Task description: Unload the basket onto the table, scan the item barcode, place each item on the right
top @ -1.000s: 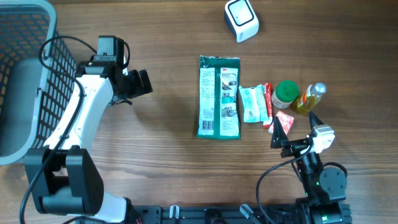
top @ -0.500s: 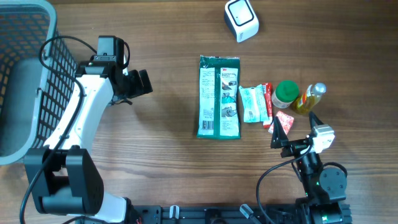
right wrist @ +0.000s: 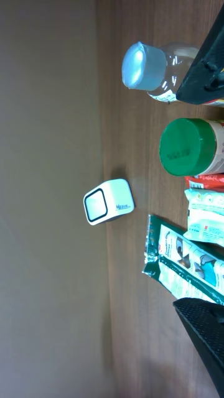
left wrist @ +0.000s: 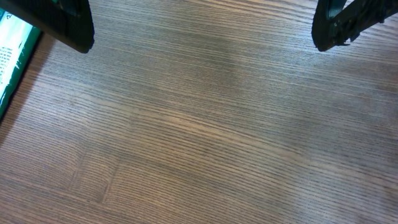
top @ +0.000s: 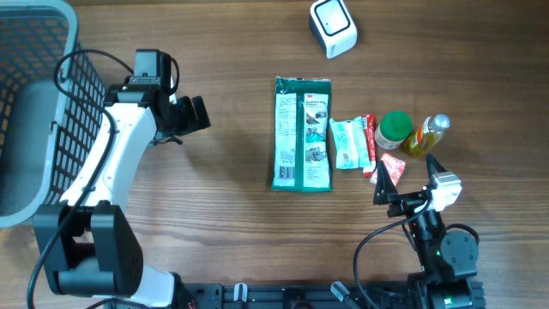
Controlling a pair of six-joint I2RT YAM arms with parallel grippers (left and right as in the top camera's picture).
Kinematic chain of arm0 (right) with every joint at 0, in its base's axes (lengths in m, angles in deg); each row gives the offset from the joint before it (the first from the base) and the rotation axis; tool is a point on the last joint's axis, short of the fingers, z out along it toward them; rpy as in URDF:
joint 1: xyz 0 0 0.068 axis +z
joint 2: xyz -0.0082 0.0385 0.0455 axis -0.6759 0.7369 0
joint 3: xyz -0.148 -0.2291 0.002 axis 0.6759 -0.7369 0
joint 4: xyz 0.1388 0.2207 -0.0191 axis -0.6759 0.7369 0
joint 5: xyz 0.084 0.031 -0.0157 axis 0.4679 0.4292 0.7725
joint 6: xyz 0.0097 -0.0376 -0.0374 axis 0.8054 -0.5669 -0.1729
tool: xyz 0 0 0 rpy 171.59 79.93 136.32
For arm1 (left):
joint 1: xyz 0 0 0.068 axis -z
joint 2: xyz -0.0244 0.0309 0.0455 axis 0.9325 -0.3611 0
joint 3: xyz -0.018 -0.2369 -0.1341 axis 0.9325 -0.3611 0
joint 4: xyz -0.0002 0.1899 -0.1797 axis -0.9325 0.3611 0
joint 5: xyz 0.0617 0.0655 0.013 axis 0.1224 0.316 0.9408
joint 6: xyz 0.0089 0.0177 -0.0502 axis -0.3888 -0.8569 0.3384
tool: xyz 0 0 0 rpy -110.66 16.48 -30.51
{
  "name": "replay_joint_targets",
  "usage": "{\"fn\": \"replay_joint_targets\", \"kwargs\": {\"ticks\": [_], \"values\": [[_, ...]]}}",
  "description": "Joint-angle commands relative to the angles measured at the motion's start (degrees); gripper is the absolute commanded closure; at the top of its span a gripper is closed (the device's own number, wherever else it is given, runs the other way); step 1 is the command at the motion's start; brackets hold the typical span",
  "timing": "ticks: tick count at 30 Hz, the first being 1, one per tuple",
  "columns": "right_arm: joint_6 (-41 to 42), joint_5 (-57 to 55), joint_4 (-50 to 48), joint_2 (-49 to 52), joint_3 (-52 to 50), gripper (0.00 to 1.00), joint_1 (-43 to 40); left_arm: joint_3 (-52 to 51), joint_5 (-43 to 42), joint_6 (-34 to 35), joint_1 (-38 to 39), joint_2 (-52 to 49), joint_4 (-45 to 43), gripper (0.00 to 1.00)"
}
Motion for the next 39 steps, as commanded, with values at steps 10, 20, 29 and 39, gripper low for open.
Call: {"fn": "replay_joint_targets", "kwargs": {"ticks": [10,20,29,39], "values": [[-1.1,0.5,-0.1,-0.6,0.0,0.0,-0.2,-0.1,0.5,-0.5,-0.2,4.1,0.1,0.0],[-1.1,0.5,-0.1,-0.6,0.0,0.0,-0.2,-0.1,1.4,-0.5,-0.2,33.2,0.0,0.0],[-1.1,0.5,-0.1,-0.6,0.0,0.0,-0.2,-0.1,3.1,-0.5,-0.2,48.0,0.3,0.0],[-1.0,0.5,-0.1,-0.6,0.0,0.0,-0.2,-14.6,3.3,-0.5,-0.2,59.3,2.2,0.0]]}}
